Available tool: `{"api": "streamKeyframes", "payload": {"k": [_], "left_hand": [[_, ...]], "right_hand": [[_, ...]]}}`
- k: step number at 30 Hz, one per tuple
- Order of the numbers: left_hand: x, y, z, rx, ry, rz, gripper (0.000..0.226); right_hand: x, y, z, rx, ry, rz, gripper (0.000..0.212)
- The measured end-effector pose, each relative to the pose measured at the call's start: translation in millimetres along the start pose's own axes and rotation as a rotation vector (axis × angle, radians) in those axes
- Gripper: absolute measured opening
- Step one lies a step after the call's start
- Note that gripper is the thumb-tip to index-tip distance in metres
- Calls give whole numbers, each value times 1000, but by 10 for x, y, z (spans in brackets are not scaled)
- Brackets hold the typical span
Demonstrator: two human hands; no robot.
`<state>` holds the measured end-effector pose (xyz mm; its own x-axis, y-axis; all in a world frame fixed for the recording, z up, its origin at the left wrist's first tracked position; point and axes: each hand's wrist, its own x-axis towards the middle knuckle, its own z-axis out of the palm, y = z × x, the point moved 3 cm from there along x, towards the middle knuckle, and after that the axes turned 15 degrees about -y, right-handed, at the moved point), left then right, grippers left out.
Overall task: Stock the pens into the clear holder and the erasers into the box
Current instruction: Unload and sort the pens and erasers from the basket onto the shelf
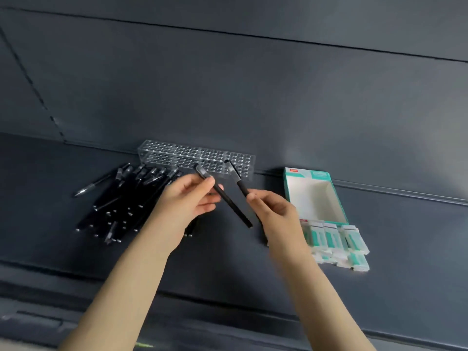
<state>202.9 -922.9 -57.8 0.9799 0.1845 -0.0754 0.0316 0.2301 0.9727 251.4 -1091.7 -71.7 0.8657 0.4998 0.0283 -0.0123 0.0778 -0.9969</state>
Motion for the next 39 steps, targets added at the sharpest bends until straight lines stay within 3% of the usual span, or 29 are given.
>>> {"api": "streamKeyframes", "payload": {"k": [4, 12, 17, 22, 26, 31, 34, 39], "left_hand": [[21, 201, -898, 221, 132, 29, 10], [376, 333, -1847, 942, 44, -40, 16], [501, 247, -1878, 1041, 7, 55, 24], [533, 213, -1897, 1112, 0, 83, 24], [481, 242, -1943, 1215, 16, 109, 23], [320, 467, -2207, 1436, 61, 210, 28], [185, 737, -2628, 1611, 188, 294, 32], [-210, 1324, -3635, 1727, 415, 270, 41]], "right_hand": [[293, 96, 547, -161, -23, 109, 12], [747, 327, 1420, -592, 94, 184, 10], [785, 381, 1609, -773, 195, 191, 20], [791, 345, 1624, -838, 183, 176, 31], [788, 293, 1585, -910, 207, 109, 29], [995, -1, 1762, -1004, 88, -10, 28], [1286, -251, 2124, -1050, -12, -127, 34], [1686, -613, 3214, -1054, -155, -322, 39]]}}
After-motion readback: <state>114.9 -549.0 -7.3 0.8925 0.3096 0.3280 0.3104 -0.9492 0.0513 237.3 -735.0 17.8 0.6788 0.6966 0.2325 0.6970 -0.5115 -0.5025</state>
